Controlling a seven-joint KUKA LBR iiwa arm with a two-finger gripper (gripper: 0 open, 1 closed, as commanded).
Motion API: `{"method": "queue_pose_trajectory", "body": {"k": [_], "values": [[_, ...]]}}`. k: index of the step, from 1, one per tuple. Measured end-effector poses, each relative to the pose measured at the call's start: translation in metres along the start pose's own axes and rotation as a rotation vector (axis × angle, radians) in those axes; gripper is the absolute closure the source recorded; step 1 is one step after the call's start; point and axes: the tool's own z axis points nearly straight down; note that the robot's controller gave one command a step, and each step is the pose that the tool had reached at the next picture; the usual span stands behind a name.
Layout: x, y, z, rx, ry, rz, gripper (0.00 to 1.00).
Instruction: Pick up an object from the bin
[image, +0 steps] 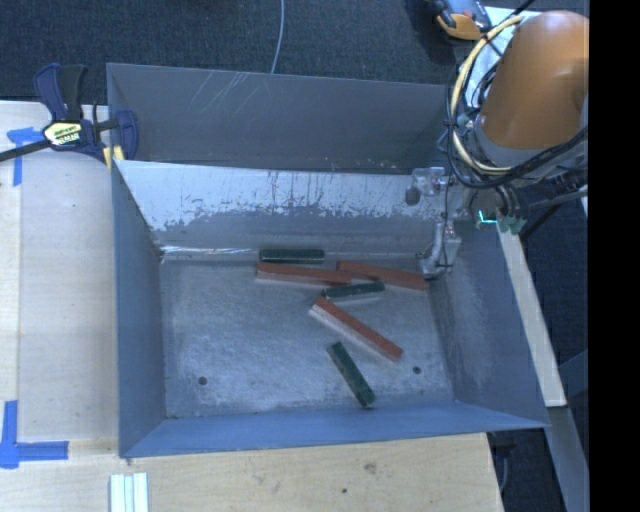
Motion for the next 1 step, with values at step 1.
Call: {"method": "queue_pose_trajectory", "body": {"k": [1], "values": [[-0.0015, 0.0003, -0.0048, 0.001, -0.009, -0.001, 0.0]]}}
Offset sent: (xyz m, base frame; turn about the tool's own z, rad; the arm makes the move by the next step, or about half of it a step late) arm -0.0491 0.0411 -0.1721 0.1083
